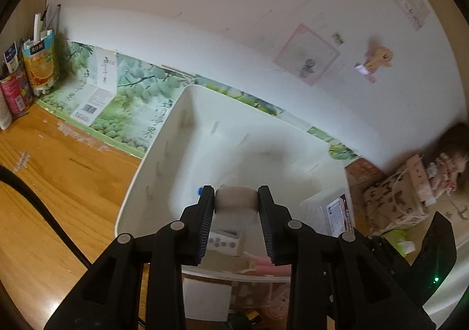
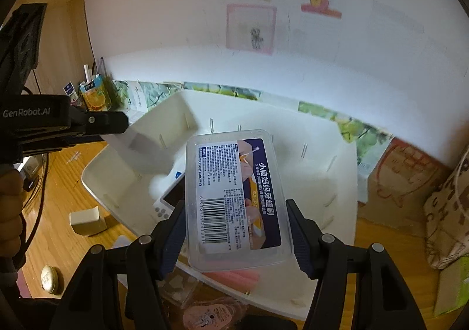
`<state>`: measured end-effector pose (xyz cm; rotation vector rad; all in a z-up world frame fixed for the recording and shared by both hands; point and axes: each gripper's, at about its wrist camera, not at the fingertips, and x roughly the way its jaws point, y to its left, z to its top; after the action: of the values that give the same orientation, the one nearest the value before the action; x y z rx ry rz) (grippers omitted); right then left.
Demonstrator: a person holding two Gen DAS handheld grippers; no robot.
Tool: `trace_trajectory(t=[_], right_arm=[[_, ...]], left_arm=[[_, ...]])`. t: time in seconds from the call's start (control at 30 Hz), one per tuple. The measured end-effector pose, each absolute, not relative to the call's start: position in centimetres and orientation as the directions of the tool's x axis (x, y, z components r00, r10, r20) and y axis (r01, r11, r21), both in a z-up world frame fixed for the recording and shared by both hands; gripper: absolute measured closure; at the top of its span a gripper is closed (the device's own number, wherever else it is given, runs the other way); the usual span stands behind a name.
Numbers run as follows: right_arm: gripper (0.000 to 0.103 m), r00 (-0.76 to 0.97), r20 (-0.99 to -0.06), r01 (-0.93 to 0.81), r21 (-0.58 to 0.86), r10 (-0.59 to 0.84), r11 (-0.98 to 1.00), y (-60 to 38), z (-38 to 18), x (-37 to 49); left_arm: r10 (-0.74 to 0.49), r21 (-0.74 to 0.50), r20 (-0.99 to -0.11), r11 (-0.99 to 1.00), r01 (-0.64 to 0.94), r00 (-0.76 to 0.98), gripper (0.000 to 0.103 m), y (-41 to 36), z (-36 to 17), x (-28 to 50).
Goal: Organize rigid objects
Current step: 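Lower the toothbrush box and scraper into the white bin and open both grippers, then withdraw both grippers from the bin toward the remaining desk items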
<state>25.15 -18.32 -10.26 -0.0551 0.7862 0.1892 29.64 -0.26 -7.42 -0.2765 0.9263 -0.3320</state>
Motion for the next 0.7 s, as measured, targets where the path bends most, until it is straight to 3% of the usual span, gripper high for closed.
trace_trajectory(t=[0.07, 0.17, 0.4, 0.7], right_arm=[[0.038, 0.685, -0.711, -0.185, 0.04, 0.158, 0.982, -18.5, -10.6, 25.4], [0.025, 0.679, -0.715, -0.177, 0.06, 0.166, 0.982, -18.6, -11.0, 25.5], [0.022, 0.701, -0.69, -0.172, 0.08, 0.18, 0.982, -18.5, -10.3, 25.1], [0.022, 0.777, -0.603, -0.155, 0.097, 0.182, 0.983, -18.9, -7.1, 22.5]], left_arm=[[-0.371, -0.356, -0.727, 0.923, 0.145, 0.579, 0.064, -0.1, -7.1, 29.6], [-0.324, -0.327, -0.731, 0.939, 0.109, 0.601, 0.031, 0.2, -6.5, 29.4], [-0.273, -0.288, -0.746, 0.955, 0.075, 0.607, 0.026, 0.7, -4.6, 28.6], [-0.223, -0.273, -0.703, 0.962, 0.033, 0.675, 0.026, 2.3, -1.5, 24.6]])
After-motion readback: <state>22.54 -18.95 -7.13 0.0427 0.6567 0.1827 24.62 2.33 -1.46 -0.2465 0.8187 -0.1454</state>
